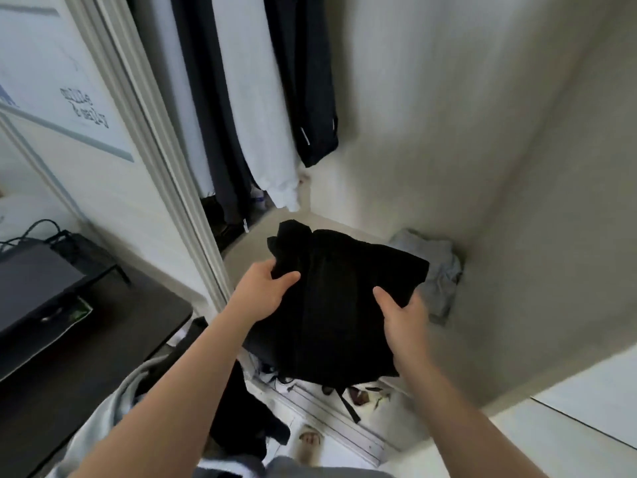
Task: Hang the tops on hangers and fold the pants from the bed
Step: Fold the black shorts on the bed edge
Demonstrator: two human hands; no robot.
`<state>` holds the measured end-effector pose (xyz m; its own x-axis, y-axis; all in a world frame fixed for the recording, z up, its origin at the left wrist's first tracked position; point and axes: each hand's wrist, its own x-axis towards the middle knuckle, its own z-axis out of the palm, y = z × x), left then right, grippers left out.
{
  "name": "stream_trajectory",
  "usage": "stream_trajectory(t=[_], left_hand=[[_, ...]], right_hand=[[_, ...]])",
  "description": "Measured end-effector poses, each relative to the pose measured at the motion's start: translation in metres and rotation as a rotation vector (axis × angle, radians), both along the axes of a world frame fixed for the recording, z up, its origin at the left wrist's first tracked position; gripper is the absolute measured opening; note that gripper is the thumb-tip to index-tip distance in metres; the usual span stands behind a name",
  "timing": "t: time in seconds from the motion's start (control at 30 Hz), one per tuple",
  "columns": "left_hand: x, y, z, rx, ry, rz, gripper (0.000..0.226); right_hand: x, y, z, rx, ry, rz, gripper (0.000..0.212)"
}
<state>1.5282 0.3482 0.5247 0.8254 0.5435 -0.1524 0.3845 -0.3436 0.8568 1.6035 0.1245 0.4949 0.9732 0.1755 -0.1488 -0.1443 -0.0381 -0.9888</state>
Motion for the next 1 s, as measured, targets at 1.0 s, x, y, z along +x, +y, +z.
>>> stream_trajectory(t=[1.0], left_hand=[[0.431,-0.027,-0.195,-0.161,0.085,-0.461,0.028]], right_hand=[[0.347,-0.028,-0.122,-0.664,0.115,-0.517,0.034]])
